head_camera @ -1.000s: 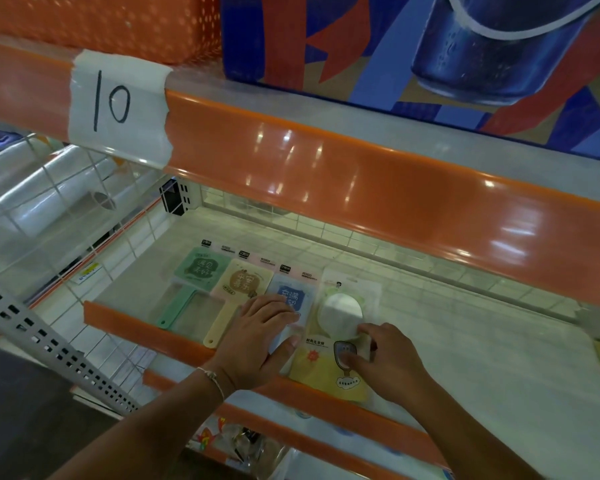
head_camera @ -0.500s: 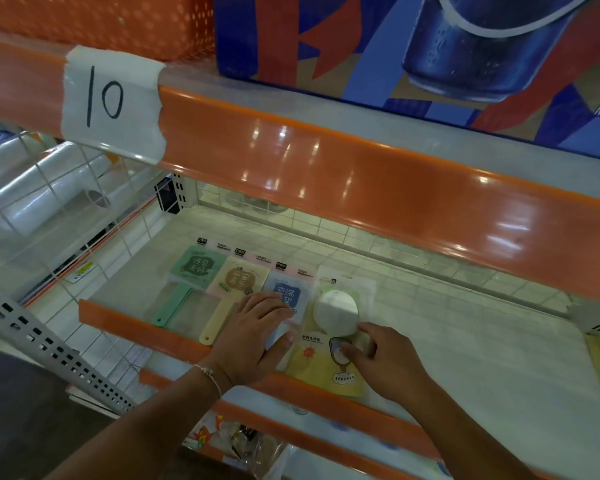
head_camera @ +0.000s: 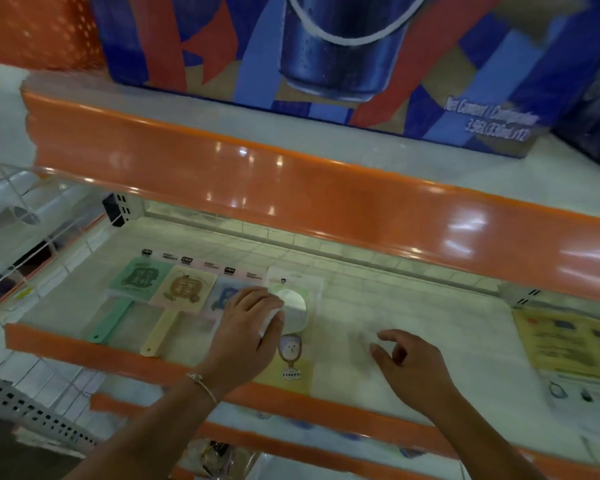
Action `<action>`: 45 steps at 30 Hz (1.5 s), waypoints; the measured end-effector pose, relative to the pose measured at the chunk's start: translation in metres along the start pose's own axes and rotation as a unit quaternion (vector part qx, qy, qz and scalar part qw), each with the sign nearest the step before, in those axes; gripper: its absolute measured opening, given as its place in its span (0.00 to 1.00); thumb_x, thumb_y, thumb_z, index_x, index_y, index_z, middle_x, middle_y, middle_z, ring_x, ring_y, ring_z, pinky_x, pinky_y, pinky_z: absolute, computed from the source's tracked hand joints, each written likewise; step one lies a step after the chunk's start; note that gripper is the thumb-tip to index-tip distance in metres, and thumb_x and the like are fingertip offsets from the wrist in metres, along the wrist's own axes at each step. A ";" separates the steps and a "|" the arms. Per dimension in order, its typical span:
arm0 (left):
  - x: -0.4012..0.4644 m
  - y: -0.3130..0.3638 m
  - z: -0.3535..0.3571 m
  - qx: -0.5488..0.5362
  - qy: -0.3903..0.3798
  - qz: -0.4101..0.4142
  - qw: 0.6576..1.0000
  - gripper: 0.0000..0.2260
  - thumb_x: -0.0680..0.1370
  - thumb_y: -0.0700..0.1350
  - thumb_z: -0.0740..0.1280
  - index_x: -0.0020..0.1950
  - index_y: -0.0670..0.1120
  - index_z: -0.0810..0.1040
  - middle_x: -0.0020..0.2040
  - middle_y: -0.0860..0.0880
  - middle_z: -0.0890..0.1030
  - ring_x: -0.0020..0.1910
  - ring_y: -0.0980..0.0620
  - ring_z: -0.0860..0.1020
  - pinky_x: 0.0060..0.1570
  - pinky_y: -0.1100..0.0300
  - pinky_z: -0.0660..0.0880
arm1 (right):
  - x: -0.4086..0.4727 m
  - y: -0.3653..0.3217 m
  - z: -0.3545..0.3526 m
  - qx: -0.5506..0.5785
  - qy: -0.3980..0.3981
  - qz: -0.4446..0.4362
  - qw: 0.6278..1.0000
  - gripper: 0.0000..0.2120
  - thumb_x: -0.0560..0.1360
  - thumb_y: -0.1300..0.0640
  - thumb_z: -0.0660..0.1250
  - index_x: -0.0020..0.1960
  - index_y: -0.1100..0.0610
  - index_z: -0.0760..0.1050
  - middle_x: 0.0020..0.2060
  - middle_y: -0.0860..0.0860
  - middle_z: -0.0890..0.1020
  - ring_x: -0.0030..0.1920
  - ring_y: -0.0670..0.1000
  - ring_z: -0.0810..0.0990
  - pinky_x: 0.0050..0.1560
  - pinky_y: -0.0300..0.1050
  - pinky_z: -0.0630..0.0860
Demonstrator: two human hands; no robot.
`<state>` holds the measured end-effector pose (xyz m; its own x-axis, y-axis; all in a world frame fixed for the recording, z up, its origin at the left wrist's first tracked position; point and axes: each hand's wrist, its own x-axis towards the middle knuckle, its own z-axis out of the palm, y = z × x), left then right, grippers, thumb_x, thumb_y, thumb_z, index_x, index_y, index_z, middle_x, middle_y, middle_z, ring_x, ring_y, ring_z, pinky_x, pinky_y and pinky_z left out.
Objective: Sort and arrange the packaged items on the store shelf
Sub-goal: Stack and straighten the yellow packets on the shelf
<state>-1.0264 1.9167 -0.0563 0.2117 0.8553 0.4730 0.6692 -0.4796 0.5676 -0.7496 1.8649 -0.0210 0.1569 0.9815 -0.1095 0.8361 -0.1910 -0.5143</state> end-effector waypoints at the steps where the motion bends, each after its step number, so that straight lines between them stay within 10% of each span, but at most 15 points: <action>1: 0.004 0.013 0.009 -0.005 0.000 0.004 1.000 0.16 0.79 0.51 0.58 0.54 0.43 0.81 0.52 0.50 0.80 0.58 0.52 0.74 0.57 0.52 0.73 | -0.001 0.011 -0.011 0.002 0.008 0.014 1.000 0.14 0.77 0.45 0.66 0.61 0.47 0.78 0.33 0.45 0.78 0.35 0.41 0.77 0.37 0.30 0.68; 10: 0.057 0.153 0.121 -0.105 -0.116 -0.040 0.987 0.16 0.81 0.49 0.61 0.66 0.46 0.75 0.62 0.49 0.77 0.63 0.51 0.72 0.64 0.60 0.67 | -0.019 0.143 -0.112 0.069 0.135 0.172 0.973 0.15 0.76 0.48 0.69 0.60 0.53 0.80 0.40 0.47 0.80 0.41 0.49 0.79 0.42 0.42 0.74; 19: 0.101 0.262 0.208 -0.088 -0.233 0.002 0.968 0.18 0.80 0.51 0.61 0.68 0.49 0.72 0.59 0.50 0.78 0.56 0.52 0.76 0.56 0.60 0.72 | -0.009 0.234 -0.151 -0.116 0.150 0.259 0.947 0.29 0.71 0.39 0.69 0.68 0.50 0.70 0.65 0.57 0.73 0.64 0.62 0.71 0.62 0.55 0.71; 25: 0.105 0.311 0.240 -0.327 -0.209 -0.259 0.885 0.11 0.78 0.48 0.62 0.59 0.49 0.77 0.52 0.47 0.80 0.47 0.49 0.81 0.49 0.50 0.80 | -0.002 0.249 -0.150 -0.109 0.118 0.251 0.954 0.40 0.62 0.40 0.78 0.67 0.51 0.65 0.64 0.58 0.68 0.64 0.63 0.67 0.60 0.60 0.73; 31: 0.073 0.309 0.259 -0.099 -0.302 -0.046 0.947 0.18 0.81 0.52 0.59 0.70 0.49 0.70 0.62 0.49 0.76 0.56 0.53 0.76 0.56 0.59 0.73 | 0.004 0.266 -0.161 0.040 0.103 0.190 0.975 0.54 0.56 0.46 0.84 0.75 0.50 0.60 0.65 0.57 0.73 0.62 0.59 0.74 0.59 0.52 0.75; 36: 0.065 0.283 0.252 -0.012 -0.295 0.052 0.954 0.19 0.82 0.50 0.58 0.73 0.48 0.67 0.66 0.49 0.73 0.64 0.51 0.72 0.62 0.56 0.71 | 0.000 0.258 -0.171 0.207 0.088 0.127 0.966 0.42 0.62 0.52 0.82 0.72 0.51 0.68 0.62 0.50 0.77 0.48 0.47 0.76 0.40 0.36 0.72; 41: 0.064 0.237 0.219 0.119 -0.233 0.167 0.950 0.23 0.80 0.46 0.60 0.74 0.45 0.64 0.66 0.45 0.73 0.64 0.46 0.70 0.62 0.50 0.71 | -0.013 0.226 -0.167 0.317 0.045 0.056 0.946 0.40 0.59 0.51 0.83 0.68 0.48 0.71 0.61 0.45 0.78 0.59 0.48 0.79 0.58 0.46 0.77; 45: 0.061 0.223 0.185 0.163 -0.163 0.221 0.948 0.27 0.77 0.47 0.58 0.77 0.46 0.59 0.71 0.41 0.68 0.68 0.41 0.66 0.65 0.47 0.70 | -0.028 0.185 -0.160 0.406 -0.046 -0.006 0.913 0.35 0.61 0.61 0.81 0.65 0.49 0.73 0.59 0.44 0.80 0.52 0.37 0.82 0.48 0.33 0.79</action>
<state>-0.7327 1.8979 -0.0258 0.6957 0.6263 0.3519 0.6376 -0.7640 0.0992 -0.5152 1.8042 0.0233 0.0738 0.9857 -0.1512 0.1661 -0.1616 -0.9728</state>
